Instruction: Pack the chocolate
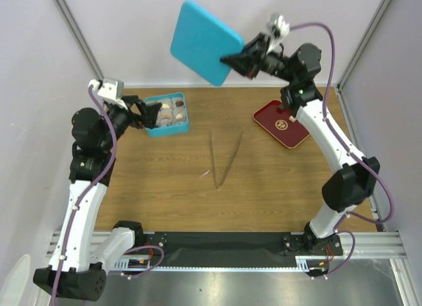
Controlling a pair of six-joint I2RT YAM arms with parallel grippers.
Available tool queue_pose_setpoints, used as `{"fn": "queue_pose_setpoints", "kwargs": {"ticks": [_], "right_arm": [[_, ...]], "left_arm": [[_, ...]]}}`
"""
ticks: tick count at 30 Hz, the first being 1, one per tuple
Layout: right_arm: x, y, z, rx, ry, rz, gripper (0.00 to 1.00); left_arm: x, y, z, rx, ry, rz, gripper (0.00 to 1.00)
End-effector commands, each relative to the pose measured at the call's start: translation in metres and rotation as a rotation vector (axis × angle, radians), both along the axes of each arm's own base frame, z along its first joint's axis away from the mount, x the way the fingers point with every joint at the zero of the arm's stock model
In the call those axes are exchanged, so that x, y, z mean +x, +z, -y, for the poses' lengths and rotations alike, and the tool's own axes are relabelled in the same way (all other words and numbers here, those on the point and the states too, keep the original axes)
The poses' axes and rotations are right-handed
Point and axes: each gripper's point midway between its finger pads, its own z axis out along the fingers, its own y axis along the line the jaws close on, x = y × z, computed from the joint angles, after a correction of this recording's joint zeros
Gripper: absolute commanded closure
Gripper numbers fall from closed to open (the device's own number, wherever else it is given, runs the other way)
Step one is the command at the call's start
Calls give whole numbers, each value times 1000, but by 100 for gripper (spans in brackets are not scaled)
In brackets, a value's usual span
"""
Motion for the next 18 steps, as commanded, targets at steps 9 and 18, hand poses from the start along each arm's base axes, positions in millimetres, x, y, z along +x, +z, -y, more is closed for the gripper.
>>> {"fn": "queue_pose_setpoints", "kwargs": {"ticks": [9, 18], "right_arm": [[136, -96, -41, 172, 68, -722, 100], [176, -187, -95, 226, 129, -954, 100]], "left_arm": [[117, -53, -116, -294, 406, -312, 13], [170, -133, -138, -348, 306, -517, 15]]}}
